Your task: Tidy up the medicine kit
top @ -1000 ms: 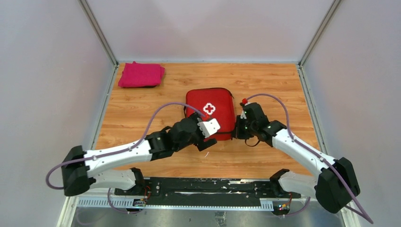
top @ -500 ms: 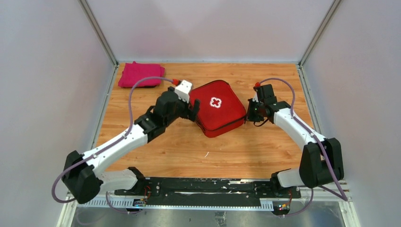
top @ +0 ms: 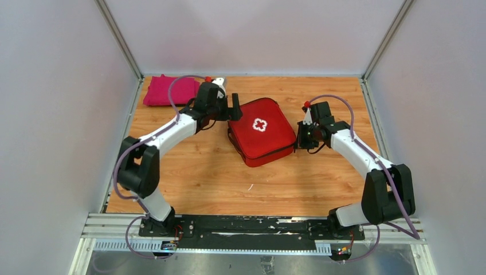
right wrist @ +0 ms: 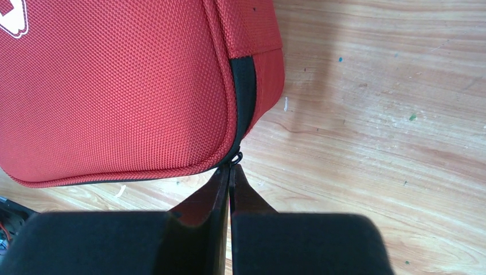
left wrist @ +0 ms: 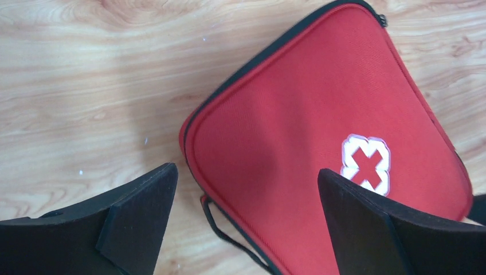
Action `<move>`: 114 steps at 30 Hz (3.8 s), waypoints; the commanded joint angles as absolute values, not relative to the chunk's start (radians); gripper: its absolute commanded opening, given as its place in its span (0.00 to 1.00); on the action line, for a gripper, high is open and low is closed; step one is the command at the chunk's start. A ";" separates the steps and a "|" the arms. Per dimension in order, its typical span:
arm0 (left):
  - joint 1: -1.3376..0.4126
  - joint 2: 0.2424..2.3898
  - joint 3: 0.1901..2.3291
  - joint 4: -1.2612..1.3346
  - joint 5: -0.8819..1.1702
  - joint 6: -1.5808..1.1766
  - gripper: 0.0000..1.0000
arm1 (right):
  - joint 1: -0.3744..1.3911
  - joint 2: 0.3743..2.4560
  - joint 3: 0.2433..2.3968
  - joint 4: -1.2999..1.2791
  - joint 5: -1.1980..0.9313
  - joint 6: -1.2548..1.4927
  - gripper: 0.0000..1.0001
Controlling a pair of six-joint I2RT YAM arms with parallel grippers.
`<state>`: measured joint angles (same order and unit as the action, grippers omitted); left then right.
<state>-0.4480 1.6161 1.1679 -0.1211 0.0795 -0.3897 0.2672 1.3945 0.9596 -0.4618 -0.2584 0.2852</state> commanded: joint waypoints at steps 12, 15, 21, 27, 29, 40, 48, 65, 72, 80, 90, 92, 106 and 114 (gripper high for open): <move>-0.407 1.878 1.366 -0.220 0.268 -0.326 0.78 | 0.259 1.401 0.988 -0.543 -0.240 0.256 0.00; -0.407 1.833 1.260 -0.146 0.284 -0.374 0.74 | 0.264 1.398 0.980 -0.562 -0.227 0.290 0.00; -0.442 1.737 1.046 -0.064 0.285 -0.450 0.70 | 0.305 1.384 0.946 -0.567 -0.231 0.394 0.00; -0.531 1.614 0.887 -0.018 0.245 -0.511 0.70 | 0.311 1.381 0.985 -0.557 -0.215 0.421 0.00; -0.550 1.537 0.834 -0.017 0.221 -0.535 0.70 | 0.310 1.400 1.042 -0.578 -0.201 0.386 0.00; -0.555 1.092 0.710 -0.279 -0.066 -0.491 0.96 | 0.310 1.533 1.179 -0.650 -0.224 0.038 0.00; -0.579 0.917 0.740 -0.283 -0.090 -0.225 1.00 | 0.310 1.581 1.264 -0.599 -0.263 -0.129 0.00; -1.009 1.059 0.734 -0.092 -0.167 0.558 1.00 | 0.311 1.807 1.489 -0.562 -0.432 -0.186 0.00; -1.020 1.231 0.808 -0.067 0.027 0.712 0.99 | 0.311 1.822 1.467 -0.560 -0.447 -0.193 0.00; -1.022 1.377 0.835 -0.011 0.002 0.745 0.98 | 0.312 1.832 1.459 -0.565 -0.447 -0.195 0.00; -1.009 1.542 0.869 0.104 -0.158 0.660 0.77 | 0.311 1.794 1.383 -0.578 -0.375 -0.186 0.00; -0.996 1.548 0.871 0.112 -0.150 0.631 0.74 | 0.311 1.774 1.358 -0.578 -0.376 -0.178 0.00; -0.944 1.548 0.892 0.121 -0.100 0.558 0.73 | 0.374 1.629 1.203 -0.610 -0.380 -0.111 0.00; -0.938 1.544 0.895 0.121 -0.102 0.555 0.74 | 0.442 1.583 1.160 -0.674 -0.398 -0.094 0.00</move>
<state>-0.9604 1.5345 0.8600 0.0479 -0.0689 0.5682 0.4007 1.6268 1.2083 -0.5819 -0.3256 -0.1329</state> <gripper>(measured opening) 0.737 0.026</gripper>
